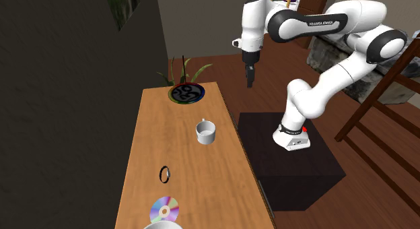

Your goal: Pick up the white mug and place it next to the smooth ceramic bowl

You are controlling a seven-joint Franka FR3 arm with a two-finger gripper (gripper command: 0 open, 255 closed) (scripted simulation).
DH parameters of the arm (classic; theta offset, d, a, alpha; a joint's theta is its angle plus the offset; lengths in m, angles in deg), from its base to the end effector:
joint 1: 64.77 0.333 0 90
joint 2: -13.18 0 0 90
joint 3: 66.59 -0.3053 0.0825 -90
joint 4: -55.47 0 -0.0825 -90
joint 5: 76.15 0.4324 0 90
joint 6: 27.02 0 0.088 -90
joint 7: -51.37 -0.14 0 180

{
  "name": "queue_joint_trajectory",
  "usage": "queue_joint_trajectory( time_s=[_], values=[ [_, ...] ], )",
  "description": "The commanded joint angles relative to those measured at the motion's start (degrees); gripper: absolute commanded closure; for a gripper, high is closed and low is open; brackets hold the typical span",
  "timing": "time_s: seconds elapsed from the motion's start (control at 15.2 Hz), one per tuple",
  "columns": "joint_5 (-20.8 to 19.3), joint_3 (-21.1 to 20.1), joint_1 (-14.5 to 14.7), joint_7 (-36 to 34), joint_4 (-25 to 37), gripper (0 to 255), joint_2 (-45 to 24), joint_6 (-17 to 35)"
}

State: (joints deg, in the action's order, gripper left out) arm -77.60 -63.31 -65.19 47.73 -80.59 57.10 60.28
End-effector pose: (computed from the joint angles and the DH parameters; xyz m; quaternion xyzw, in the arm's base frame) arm 0.3579 -0.0288 0.5290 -0.9975 0.0552 0.0427 0.0069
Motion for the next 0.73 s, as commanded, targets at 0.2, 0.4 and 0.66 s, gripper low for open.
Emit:
queue_joint_trajectory(
  time_s=[0.2,0.4,0.66],
  values=[
    [1.1,-1.8,1.0,-1.7,-1.3,0,-3.7,5.4],
    [2.0,-3.7,2.0,-3.3,-2.0,0,-7.9,10.8],
    [2.7,-6.1,3.2,-5.4,-1.7,0,-14.5,17.6]
  ],
)
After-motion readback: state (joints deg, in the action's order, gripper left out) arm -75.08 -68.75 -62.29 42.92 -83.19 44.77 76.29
